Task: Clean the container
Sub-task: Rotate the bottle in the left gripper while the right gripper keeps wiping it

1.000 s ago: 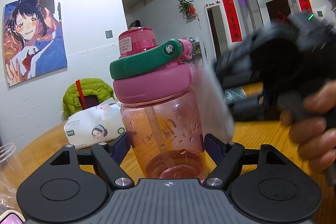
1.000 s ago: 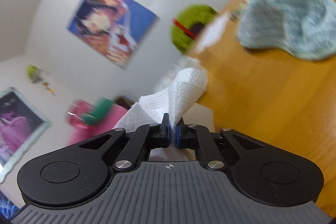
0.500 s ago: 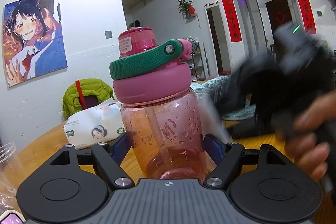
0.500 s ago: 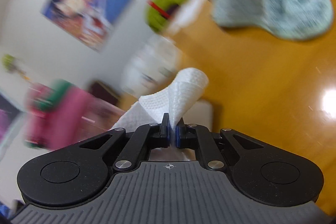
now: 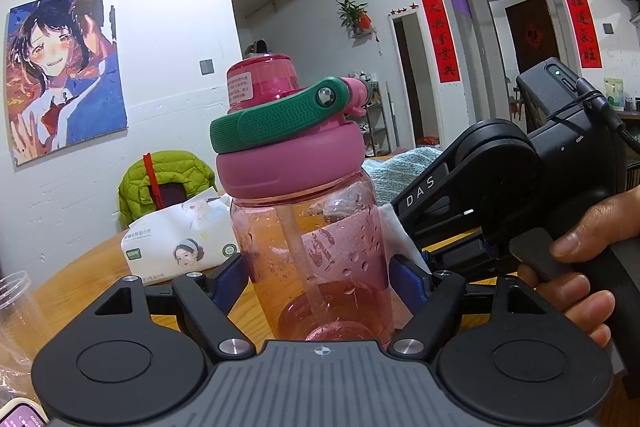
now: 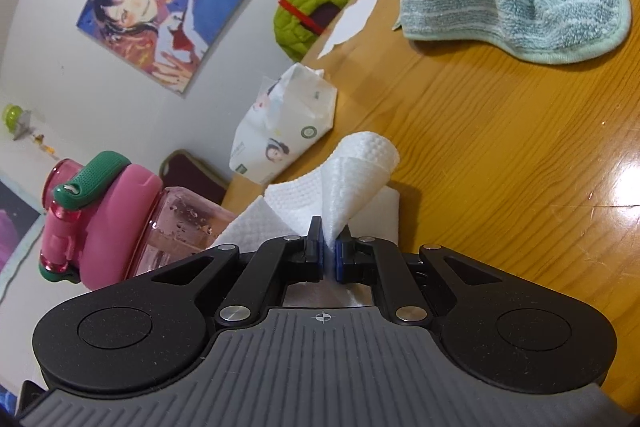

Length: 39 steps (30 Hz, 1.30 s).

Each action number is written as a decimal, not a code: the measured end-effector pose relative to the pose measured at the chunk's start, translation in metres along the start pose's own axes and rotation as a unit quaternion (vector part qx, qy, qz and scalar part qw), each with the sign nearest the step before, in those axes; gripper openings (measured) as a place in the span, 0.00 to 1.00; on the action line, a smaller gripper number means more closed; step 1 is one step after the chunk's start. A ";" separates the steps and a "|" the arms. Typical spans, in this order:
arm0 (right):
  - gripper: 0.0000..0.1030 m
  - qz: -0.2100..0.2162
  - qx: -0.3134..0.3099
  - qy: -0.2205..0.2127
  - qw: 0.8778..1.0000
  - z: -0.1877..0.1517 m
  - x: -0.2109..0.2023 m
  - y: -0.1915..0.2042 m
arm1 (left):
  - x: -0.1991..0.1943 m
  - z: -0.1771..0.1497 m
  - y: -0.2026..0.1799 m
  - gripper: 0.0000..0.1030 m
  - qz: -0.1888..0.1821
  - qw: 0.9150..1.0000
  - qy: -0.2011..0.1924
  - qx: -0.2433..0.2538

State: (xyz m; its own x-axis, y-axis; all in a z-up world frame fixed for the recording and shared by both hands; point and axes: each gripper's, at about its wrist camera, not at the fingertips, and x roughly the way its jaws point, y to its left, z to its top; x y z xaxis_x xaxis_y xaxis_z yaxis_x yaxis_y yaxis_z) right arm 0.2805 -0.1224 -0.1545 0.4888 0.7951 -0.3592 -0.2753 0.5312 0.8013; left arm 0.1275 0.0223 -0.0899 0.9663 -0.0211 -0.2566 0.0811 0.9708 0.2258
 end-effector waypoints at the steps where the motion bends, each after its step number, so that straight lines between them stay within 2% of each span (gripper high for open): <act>1: 0.11 0.003 -0.001 -0.003 1.000 0.000 -0.002 -0.001 | 0.001 0.000 0.001 0.73 0.000 1.000 0.000 0.001; 4: 0.11 0.017 0.001 -0.016 1.000 0.001 -0.005 0.001 | 0.001 0.000 0.001 0.74 0.002 1.000 0.001 0.001; 6: 0.11 0.032 0.004 -0.031 0.999 0.002 -0.008 -0.002 | 0.000 0.000 -0.001 0.81 0.002 1.000 0.008 -0.005; 8: 0.11 0.047 0.001 -0.049 0.998 0.004 -0.012 0.000 | -0.002 0.001 -0.004 0.81 0.016 1.000 0.020 -0.013; 11: 0.11 0.066 -0.011 -0.067 0.996 0.006 -0.016 0.004 | -0.008 0.004 -0.008 0.81 0.042 0.999 0.016 -0.004; 20: 0.11 0.066 -0.010 -0.032 0.997 0.004 -0.008 0.005 | -0.001 0.000 -0.009 0.81 0.019 1.000 0.012 -0.001; 23: 0.11 0.063 -0.006 -0.025 0.998 0.002 -0.009 0.004 | 0.006 0.000 -0.005 0.75 0.022 1.000 0.014 0.010; 28: 0.11 0.052 -0.011 -0.019 0.998 0.000 -0.010 0.004 | 0.008 -0.001 0.001 0.73 0.006 1.000 0.014 0.005; 31: 0.11 0.056 -0.011 -0.027 0.998 0.000 -0.013 0.004 | 0.006 -0.002 0.000 0.73 -0.002 1.000 0.015 0.000; 35: 0.11 0.123 -0.010 -0.087 0.989 0.001 -0.029 0.009 | 0.003 -0.003 -0.002 0.73 -0.012 1.000 0.011 0.003; 37: 0.10 0.118 -0.021 -0.074 0.990 0.000 -0.026 0.011 | 0.002 -0.003 -0.003 0.73 -0.015 1.000 0.009 0.006; 39: 0.10 0.077 -0.016 -0.042 0.996 0.001 -0.015 0.008 | 0.001 -0.004 -0.007 0.73 -0.012 1.000 0.008 0.007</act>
State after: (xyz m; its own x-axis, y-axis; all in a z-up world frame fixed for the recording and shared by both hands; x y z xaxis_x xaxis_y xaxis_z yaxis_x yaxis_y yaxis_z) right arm 0.2717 -0.1309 -0.1423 0.5053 0.8416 -0.1905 -0.3784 0.4145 0.8276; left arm 0.1270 0.0166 -0.0957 0.9598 -0.0401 -0.2780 0.1075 0.9668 0.2317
